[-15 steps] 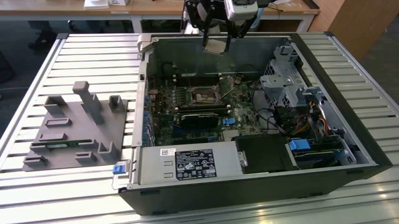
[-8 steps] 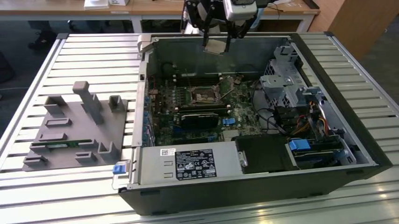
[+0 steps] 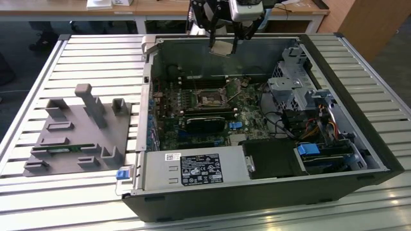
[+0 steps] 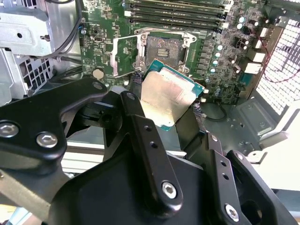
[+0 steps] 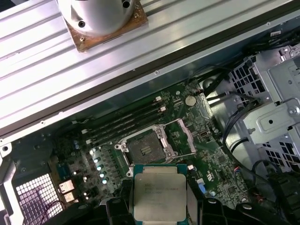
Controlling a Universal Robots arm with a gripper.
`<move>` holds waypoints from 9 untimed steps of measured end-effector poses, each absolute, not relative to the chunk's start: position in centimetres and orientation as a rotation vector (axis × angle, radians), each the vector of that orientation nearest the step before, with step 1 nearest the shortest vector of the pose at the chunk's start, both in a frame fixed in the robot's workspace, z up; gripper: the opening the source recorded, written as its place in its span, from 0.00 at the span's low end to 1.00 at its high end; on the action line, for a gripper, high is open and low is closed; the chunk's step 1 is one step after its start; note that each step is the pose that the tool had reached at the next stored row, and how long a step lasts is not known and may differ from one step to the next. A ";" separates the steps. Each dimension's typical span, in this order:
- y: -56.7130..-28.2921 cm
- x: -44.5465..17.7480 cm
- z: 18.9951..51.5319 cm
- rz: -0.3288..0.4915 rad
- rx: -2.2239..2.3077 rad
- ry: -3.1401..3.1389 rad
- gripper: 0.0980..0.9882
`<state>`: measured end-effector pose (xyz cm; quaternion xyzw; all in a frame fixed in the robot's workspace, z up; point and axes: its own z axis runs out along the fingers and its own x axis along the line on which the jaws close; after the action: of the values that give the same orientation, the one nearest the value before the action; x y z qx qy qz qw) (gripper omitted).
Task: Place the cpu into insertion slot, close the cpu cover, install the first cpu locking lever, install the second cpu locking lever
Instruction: 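Place the cpu into insertion slot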
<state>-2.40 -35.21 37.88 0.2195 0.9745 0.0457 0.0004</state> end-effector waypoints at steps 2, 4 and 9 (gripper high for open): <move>-35.2 -2.4 37.9 0.144 0.699 3.058 0.49; -35.2 -2.4 37.9 0.144 0.709 3.056 0.49; -35.2 -2.4 37.9 0.144 0.733 3.049 0.49</move>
<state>-2.40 -35.21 37.87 0.2334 0.9713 0.0457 0.0010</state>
